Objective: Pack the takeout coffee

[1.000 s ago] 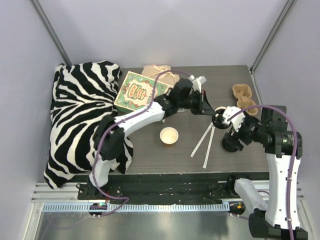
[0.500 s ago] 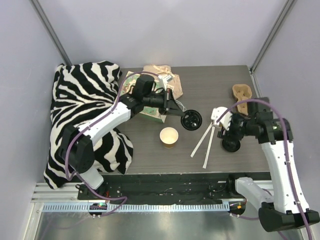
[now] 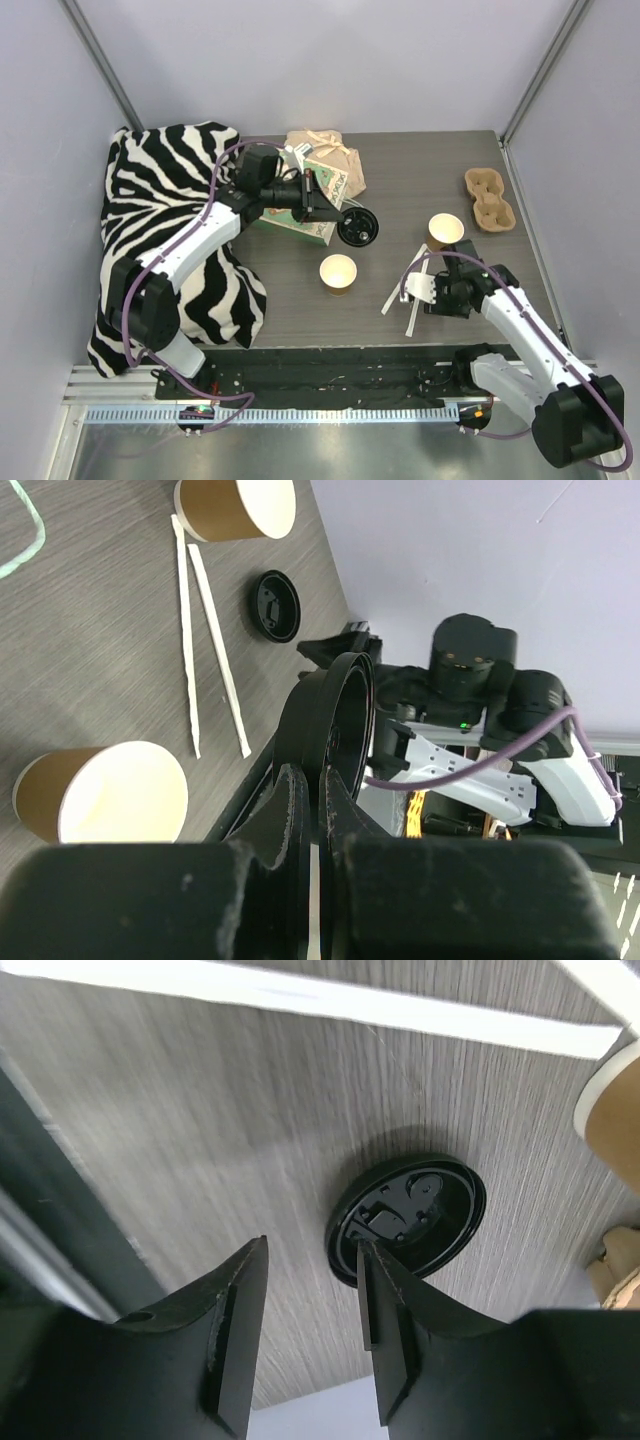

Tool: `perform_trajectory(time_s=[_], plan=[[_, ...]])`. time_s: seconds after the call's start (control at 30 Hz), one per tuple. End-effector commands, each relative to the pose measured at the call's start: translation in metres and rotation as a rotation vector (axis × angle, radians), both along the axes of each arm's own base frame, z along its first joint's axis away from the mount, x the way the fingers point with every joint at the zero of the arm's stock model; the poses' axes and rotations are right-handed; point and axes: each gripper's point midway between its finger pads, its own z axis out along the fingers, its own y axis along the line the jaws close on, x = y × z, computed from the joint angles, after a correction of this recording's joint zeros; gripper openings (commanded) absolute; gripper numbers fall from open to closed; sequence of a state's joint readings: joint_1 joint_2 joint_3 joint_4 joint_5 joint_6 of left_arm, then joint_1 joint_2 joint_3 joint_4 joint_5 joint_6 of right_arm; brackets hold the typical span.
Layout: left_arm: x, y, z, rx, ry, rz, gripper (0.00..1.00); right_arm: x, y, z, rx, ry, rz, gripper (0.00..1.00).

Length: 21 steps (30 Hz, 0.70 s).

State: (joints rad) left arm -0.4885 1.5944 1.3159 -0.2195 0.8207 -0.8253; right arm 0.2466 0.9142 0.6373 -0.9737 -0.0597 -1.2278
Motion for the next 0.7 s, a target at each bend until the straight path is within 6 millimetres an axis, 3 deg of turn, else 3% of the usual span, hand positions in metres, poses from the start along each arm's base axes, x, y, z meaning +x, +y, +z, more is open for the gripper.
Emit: perform_trajectory(time_s=[0.0,0.3,0.43,0.67], plan=[[-0.006,0.005,0.012,-0.016,-0.041,-0.013,0.0,0.027,-0.022,-0.011,-0.141,-0.117,-0.025,0.48],[0.001,0.01,0.005,-0.007,-0.018,0.012,0.0,0.05,-0.041,-0.032,-0.255,-0.223,-0.085,0.42],[0.0,0.014,0.0,-0.003,-0.009,0.014,0.0,0.069,-0.044,-0.028,-0.271,-0.29,-0.132,0.4],[0.002,0.021,-0.003,0.0,-0.003,0.03,0.0,0.09,-0.069,-0.024,-0.351,-0.331,-0.203,0.43]])
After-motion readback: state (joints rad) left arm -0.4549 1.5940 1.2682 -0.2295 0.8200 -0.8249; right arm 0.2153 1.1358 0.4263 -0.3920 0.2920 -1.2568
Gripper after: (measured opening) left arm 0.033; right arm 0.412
